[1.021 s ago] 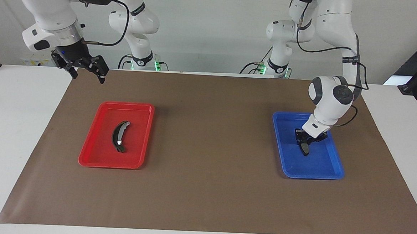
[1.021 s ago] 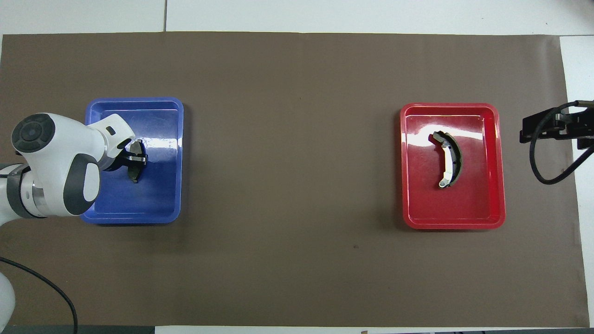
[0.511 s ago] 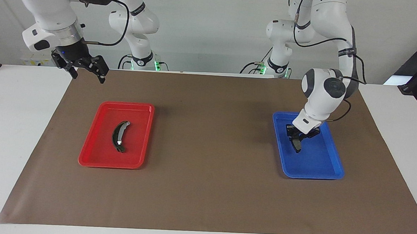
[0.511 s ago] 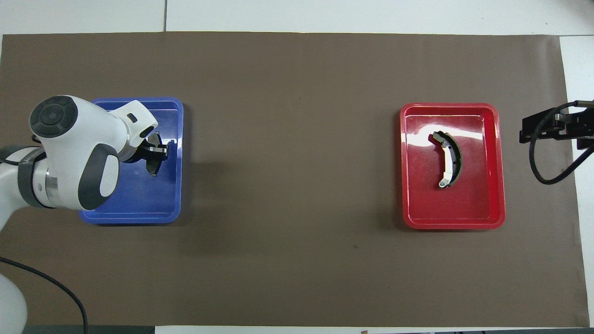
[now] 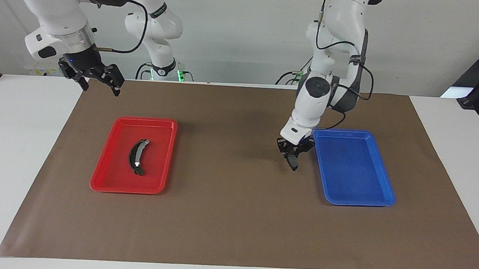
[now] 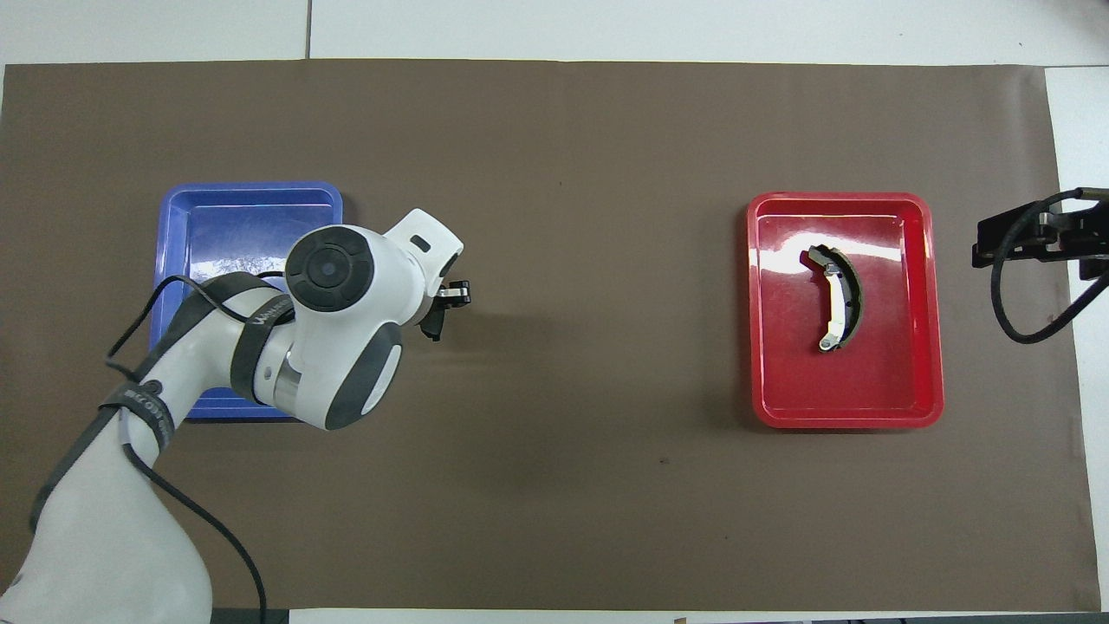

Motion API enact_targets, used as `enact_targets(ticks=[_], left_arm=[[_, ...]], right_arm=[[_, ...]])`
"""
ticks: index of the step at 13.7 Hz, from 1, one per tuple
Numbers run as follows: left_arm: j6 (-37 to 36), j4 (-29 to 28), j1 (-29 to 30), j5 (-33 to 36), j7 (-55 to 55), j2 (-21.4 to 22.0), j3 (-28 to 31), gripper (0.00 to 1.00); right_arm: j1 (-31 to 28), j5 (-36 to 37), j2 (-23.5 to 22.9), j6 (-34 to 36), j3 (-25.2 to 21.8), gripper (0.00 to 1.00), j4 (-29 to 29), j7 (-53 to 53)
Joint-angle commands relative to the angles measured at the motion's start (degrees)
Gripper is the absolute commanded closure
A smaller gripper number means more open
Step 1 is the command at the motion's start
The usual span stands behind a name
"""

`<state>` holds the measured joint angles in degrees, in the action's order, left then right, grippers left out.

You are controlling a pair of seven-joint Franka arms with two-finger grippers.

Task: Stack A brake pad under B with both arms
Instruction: 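Carry the flat pad to mid-table and release it with the left gripper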

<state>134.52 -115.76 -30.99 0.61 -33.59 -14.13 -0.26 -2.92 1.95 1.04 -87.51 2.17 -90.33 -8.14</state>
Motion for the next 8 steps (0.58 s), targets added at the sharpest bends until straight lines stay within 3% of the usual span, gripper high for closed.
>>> enact_targets(ticks=[1,6,8], left_arm=[[1.6,6.5,-4.5,-0.3,-6.6,-6.9,1.0,0.86],[1.3,8.5,-8.0,-0.3,-6.5,-9.9,0.9,0.84],[1.3,8.3,-8.2,-0.3,-6.1,-9.9,0.9,0.77]], right_arm=[[-1.0,-0.9,1.2,0.2,0.4,0.0,-1.3,1.5],[-0.5,-0.8,1.2,0.2,0.4,0.0,-1.3,1.6],[-0.5,-0.9,1.3,-2.8,0.4,0.0,-2.2,1.9]])
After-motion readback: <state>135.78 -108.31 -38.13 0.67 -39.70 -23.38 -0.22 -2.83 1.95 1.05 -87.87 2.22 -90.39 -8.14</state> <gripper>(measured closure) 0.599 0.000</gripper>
